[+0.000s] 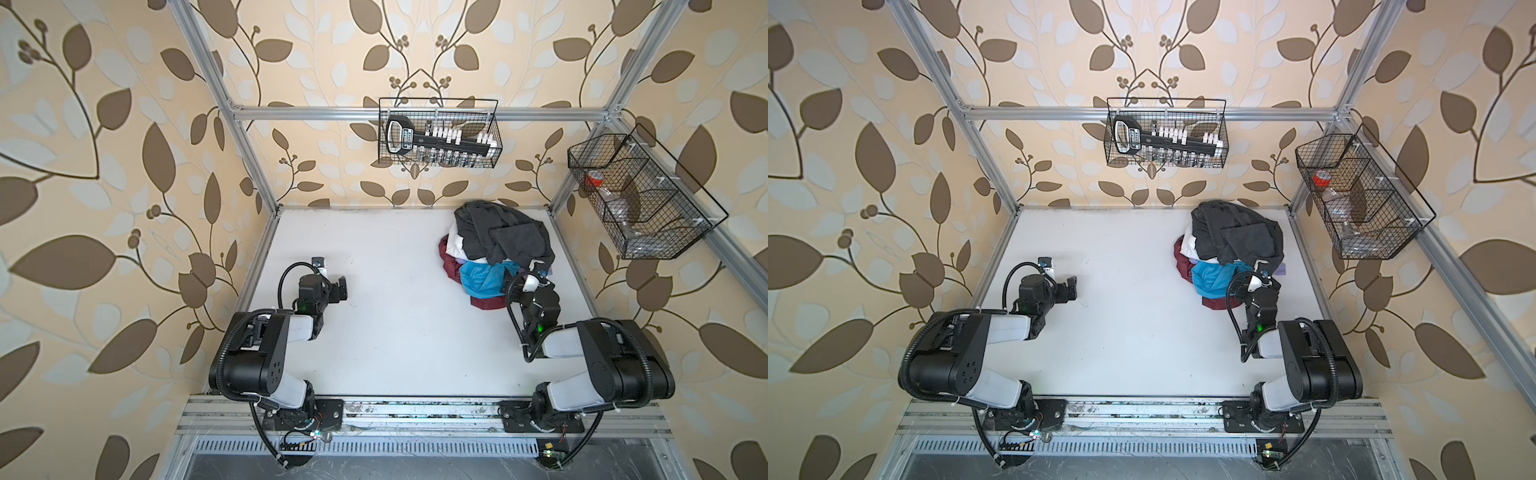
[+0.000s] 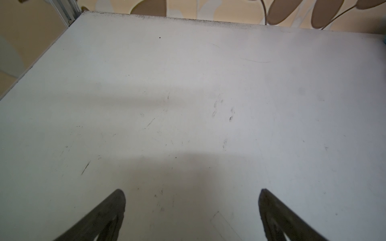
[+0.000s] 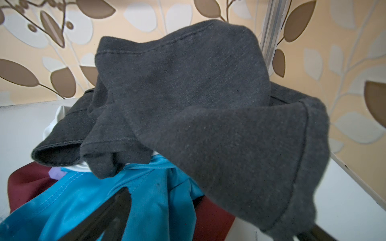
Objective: Pick out a specific cloth from the pile
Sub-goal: 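Raise both arms from rest, right gripper moving over the clothes pile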
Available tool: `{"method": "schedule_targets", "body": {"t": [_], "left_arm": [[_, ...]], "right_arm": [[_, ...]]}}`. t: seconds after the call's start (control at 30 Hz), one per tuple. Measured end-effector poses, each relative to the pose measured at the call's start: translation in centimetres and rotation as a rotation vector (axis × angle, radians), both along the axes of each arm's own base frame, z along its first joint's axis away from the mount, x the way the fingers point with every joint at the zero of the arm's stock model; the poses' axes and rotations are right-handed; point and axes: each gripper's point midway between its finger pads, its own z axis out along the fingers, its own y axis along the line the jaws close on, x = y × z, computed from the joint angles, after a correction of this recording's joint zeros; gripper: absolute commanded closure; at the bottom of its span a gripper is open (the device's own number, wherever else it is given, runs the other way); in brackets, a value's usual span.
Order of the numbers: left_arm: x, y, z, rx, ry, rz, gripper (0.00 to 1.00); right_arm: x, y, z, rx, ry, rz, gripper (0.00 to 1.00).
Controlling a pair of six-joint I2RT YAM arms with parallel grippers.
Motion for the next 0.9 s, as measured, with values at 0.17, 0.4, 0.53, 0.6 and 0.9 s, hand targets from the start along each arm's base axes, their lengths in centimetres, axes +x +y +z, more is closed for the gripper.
{"method": "schedule_targets", "body": {"t": [0.17,0.4,0.53,0.6,0.9], "left_arm": [[0.0,0.0,0.0,0.0,0.0,0.0,0.01],[0.0,0.0,0.0,0.0,0.0,0.0,0.01],[-0.3,0.1,-0.1,0.006,0.03,0.0,0.05],[-0.6,0.2,0.9,0.006,0.035,0.009,0.05],[-3.8,-1.6,11.8,-0.117,-0.192,-0.053,0.01]], "right_arm": [[0.0,0.0,0.0,0.0,0.0,0.0,0.0],[0.0,0.0,0.0,0.0,0.0,0.0,0.0],[-0.1,-0.2,0.0,-0.003,0.006,-0.015,0.0],[-0.3,-0.3,0.0,-0.003,0.024,-0.027,0.0],[-1.1,-0.5,6.8,0.055,-0.049,-0.053,0.0]]}}
